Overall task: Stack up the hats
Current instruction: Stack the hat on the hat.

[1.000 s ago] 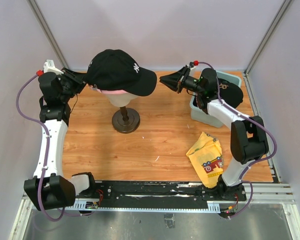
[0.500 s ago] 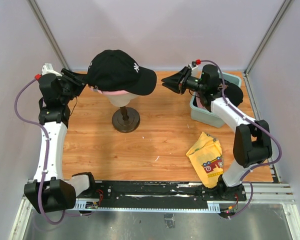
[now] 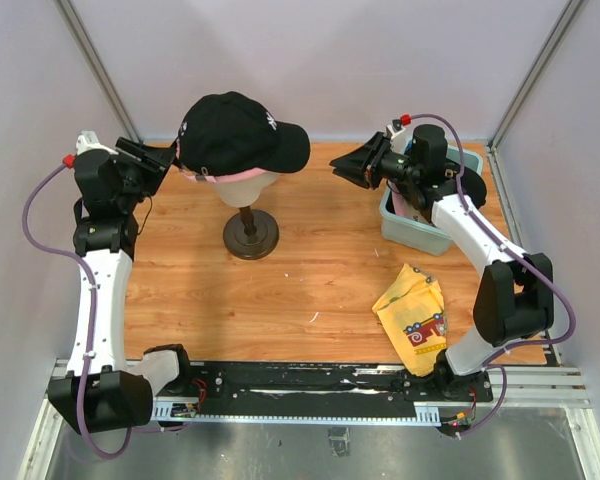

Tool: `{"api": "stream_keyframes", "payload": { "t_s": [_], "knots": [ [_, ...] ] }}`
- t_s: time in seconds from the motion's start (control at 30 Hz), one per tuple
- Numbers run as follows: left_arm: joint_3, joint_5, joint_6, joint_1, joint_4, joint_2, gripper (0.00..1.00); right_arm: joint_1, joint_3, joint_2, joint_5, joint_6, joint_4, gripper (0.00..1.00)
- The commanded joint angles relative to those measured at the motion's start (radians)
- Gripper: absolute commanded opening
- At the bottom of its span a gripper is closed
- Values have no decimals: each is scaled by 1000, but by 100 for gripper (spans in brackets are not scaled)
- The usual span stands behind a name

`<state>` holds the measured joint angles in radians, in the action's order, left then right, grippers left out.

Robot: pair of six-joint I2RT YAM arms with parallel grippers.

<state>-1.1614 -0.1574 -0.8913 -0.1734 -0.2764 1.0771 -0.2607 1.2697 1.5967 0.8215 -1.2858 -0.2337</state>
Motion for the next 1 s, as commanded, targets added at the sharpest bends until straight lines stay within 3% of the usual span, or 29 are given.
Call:
{"api": "stream_keyframes", "payload": {
  "t_s": [0.0,0.37,0.5,0.7,0.97],
  "knots": [
    [-38,26,-14,-8,-4,5,56,9,50,-40,-23,82,67,33],
    [-61,4,-54,-7,-5,24,63,10,97,-49,-47,151,142,34],
    [-82,-5,-77,-7,7,24,70,11,107,-46,-47,155,150,34],
    [-109,5,-87,-8,-3,19,71,11,120,-45,-52,178,170,35],
    [-128,155,-114,-8,-31,-40,68,37,265,-74,-211,451,469,38]
  ]
}}
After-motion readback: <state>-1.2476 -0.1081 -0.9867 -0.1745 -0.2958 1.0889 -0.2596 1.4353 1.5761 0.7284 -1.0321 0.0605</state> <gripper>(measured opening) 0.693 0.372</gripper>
